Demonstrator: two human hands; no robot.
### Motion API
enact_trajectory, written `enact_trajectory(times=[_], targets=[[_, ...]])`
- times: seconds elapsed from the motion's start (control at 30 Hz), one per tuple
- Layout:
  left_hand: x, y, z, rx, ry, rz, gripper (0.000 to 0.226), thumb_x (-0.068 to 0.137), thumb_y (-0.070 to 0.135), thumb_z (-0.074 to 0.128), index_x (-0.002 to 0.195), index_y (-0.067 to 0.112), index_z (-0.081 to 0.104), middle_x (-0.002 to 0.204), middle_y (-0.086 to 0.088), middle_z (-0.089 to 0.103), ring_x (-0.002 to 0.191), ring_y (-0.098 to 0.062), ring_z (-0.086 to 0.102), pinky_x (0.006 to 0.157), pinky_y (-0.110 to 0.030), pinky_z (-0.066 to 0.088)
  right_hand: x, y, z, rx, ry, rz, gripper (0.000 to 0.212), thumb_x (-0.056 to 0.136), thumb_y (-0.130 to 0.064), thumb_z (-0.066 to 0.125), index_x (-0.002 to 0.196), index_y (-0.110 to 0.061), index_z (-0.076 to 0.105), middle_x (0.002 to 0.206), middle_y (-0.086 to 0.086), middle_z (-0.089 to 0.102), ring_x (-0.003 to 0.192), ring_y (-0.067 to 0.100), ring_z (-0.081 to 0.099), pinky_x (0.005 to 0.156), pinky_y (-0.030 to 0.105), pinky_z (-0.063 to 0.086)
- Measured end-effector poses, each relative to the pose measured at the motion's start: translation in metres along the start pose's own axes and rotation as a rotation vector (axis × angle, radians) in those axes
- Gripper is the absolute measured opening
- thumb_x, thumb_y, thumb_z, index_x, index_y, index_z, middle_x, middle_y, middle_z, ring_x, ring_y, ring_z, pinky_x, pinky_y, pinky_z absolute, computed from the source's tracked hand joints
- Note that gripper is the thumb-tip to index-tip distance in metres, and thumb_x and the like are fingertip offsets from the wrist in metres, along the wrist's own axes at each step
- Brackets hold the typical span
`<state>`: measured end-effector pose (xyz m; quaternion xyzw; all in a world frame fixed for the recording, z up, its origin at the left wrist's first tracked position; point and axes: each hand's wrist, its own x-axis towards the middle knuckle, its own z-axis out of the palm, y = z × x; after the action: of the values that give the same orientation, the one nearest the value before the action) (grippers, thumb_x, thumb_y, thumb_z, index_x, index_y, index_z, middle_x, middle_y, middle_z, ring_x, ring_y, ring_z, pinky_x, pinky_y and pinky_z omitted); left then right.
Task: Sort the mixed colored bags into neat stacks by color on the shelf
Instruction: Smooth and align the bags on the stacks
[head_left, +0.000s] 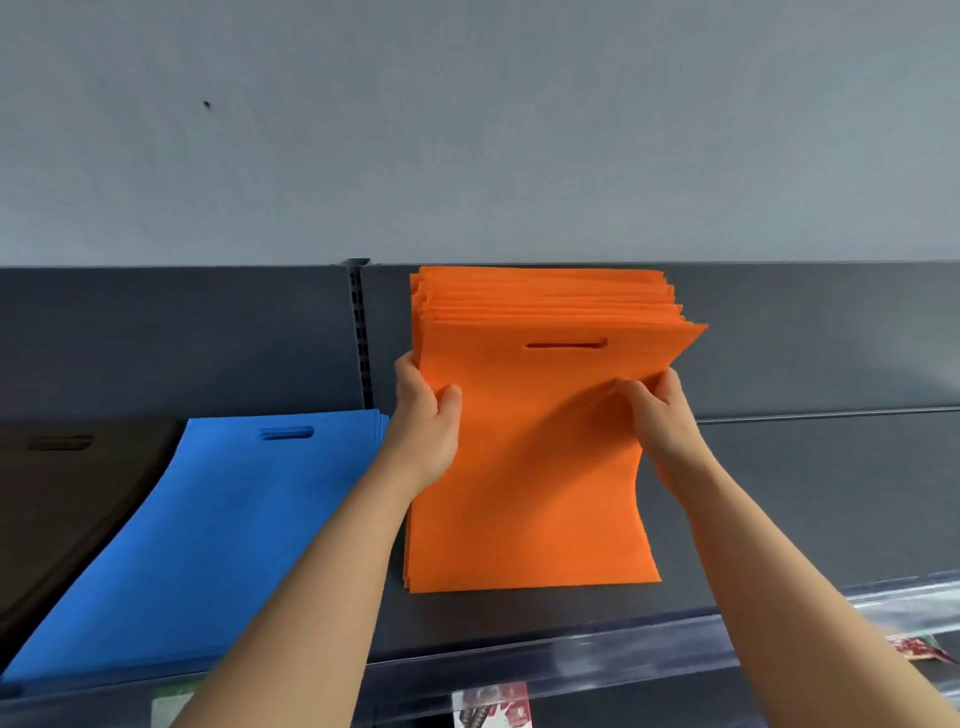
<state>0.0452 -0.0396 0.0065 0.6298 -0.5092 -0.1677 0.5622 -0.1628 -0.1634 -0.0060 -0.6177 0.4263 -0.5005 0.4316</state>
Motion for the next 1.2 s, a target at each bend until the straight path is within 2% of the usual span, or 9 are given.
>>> enact_trajectory(times=[0.23,0.33,0.4,0.5,0.63,0.8,0.97,1.07,1.2], targets=[[-0.001,0.003,0.001,0.056,0.083,0.069,0.02,0.102,0.027,0.033,0.122,0.022,0.031,0.116,0.003,0.051,0.081,-0.001,0.051,0.061,-0.015,0.037,-0.01,-0.004,-0.002,-0.065,0.123,-0.105,0.016,0.097,-0.026,0.041,0.098,-0.01,0.043,0.08,-0.004,0.038,0.068,0.009,0.036,0.059,0.026,0.033],[-0.002,0.006,0.001,0.057,0.119,0.145,0.011,0.103,0.025,0.034,0.114,0.025,0.035,0.098,0.009,0.053,0.075,0.0,0.053,0.059,-0.011,0.043,-0.012,-0.009,-0.002,-0.048,0.121,-0.13,0.014,0.098,-0.027,0.041,0.098,-0.014,0.041,0.081,-0.006,0.039,0.072,0.01,0.039,0.061,0.025,0.034],[-0.004,0.009,-0.001,0.022,0.141,0.175,0.013,0.102,0.022,0.036,0.115,0.024,0.037,0.093,0.014,0.052,0.071,0.009,0.053,0.06,-0.003,0.042,-0.013,-0.014,-0.003,0.015,0.098,-0.152,0.018,0.096,-0.02,0.042,0.114,-0.019,0.042,0.092,-0.009,0.046,0.081,0.007,0.045,0.068,0.023,0.036],[-0.005,0.013,-0.004,-0.043,0.137,0.217,0.019,0.102,0.019,0.037,0.12,0.025,0.037,0.1,0.017,0.053,0.078,0.02,0.051,0.067,0.0,0.039,-0.014,-0.029,-0.003,0.077,0.129,-0.221,0.031,0.094,-0.01,0.041,0.123,-0.022,0.039,0.097,-0.014,0.05,0.08,-0.005,0.048,0.07,0.018,0.038],[0.002,0.014,-0.008,-0.073,0.088,0.237,0.041,0.102,0.023,0.035,0.142,0.022,0.025,0.129,0.011,0.047,0.11,0.008,0.047,0.083,-0.007,0.033,-0.017,-0.037,-0.001,0.108,0.141,-0.288,0.034,0.093,-0.005,0.038,0.121,-0.023,0.04,0.099,-0.017,0.05,0.079,-0.013,0.048,0.072,0.013,0.039],[-0.001,0.011,-0.003,-0.003,0.101,0.169,0.021,0.103,0.025,0.032,0.123,0.028,0.03,0.112,0.009,0.051,0.084,0.007,0.05,0.064,-0.001,0.038,-0.023,-0.03,0.002,0.054,0.154,-0.265,0.035,0.091,0.0,0.034,0.116,-0.024,0.037,0.094,-0.014,0.046,0.079,0.0,0.046,0.068,0.019,0.04],[0.0,0.016,-0.006,-0.027,0.155,0.196,0.017,0.103,0.025,0.035,0.119,0.025,0.036,0.098,0.015,0.052,0.079,0.003,0.052,0.062,-0.004,0.04,-0.024,-0.036,0.0,0.008,0.153,-0.284,0.04,0.089,0.001,0.034,0.12,-0.024,0.036,0.092,-0.015,0.046,0.072,-0.006,0.046,0.065,0.015,0.039],[-0.002,0.016,-0.006,-0.077,0.2,0.21,0.019,0.102,0.025,0.038,0.12,0.023,0.042,0.096,0.012,0.055,0.08,0.001,0.054,0.067,-0.01,0.041,-0.024,-0.029,-0.004,0.011,0.111,-0.254,0.044,0.088,-0.002,0.038,0.123,-0.029,0.036,0.096,-0.017,0.049,0.074,-0.01,0.047,0.067,0.013,0.039],[-0.002,0.02,-0.011,-0.156,0.258,0.193,0.017,0.101,0.026,0.041,0.116,0.022,0.048,0.099,0.008,0.058,0.089,-0.006,0.057,0.079,-0.024,0.045,-0.029,0.008,-0.014,-0.12,-0.051,-0.017,0.027,0.079,-0.018,0.049,0.105,-0.011,0.053,0.087,0.001,0.054,0.078,0.014,0.049,0.069,0.03,0.037]])
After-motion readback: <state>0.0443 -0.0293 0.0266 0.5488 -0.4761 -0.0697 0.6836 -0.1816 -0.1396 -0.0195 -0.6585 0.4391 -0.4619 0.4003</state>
